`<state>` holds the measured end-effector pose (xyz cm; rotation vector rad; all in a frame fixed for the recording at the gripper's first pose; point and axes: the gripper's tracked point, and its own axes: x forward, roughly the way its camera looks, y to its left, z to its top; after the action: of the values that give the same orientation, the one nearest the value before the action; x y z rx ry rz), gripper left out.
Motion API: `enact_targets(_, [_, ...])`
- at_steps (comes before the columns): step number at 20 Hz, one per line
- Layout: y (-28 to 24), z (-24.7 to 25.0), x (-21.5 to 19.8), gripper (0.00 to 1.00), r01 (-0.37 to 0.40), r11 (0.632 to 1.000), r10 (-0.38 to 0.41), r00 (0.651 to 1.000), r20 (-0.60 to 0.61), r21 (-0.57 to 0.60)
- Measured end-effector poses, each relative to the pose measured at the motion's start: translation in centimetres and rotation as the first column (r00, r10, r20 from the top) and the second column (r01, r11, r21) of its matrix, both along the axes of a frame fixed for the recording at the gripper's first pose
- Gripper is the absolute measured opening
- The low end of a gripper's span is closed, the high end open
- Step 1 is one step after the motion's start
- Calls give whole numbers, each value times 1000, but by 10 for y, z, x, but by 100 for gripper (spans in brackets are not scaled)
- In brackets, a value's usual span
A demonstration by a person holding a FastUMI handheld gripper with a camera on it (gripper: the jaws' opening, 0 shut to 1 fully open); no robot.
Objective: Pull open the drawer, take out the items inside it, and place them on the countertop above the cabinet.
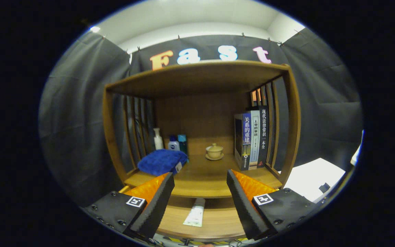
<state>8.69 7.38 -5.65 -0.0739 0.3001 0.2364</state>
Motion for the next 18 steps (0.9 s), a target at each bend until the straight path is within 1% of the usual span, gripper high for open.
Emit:
enact_targets(1, [0, -14, 12, 99, 12, 1000, -13, 998, -56, -20])
enact_targets(3, [6, -57, 17, 99, 24, 999, -30, 981, -190, -34])
enact_targets(5, [8, -97, 18, 99, 28, 998, -43, 949, -313, -52])
enact_targets(7, [16, -134, 14, 99, 3, 998, -31, 917, -398, -70])
enact_targets(8, [16, -153, 8, 99, -7, 997, -28, 891, -453, -75])
enact_targets(10, [24, -186, -4, 99, -20, 998, -13, 826, -563, -53])
enact_targets(12, [27, -205, -12, 99, -13, 998, -31, 769, -638, -64])
enact_targets(15, [28, -225, -12, 99, -11, 994, -70, 719, -692, -112])
enact_targets(18, [31, -244, -5, 99, 20, 992, -106, 667, -738, -124])
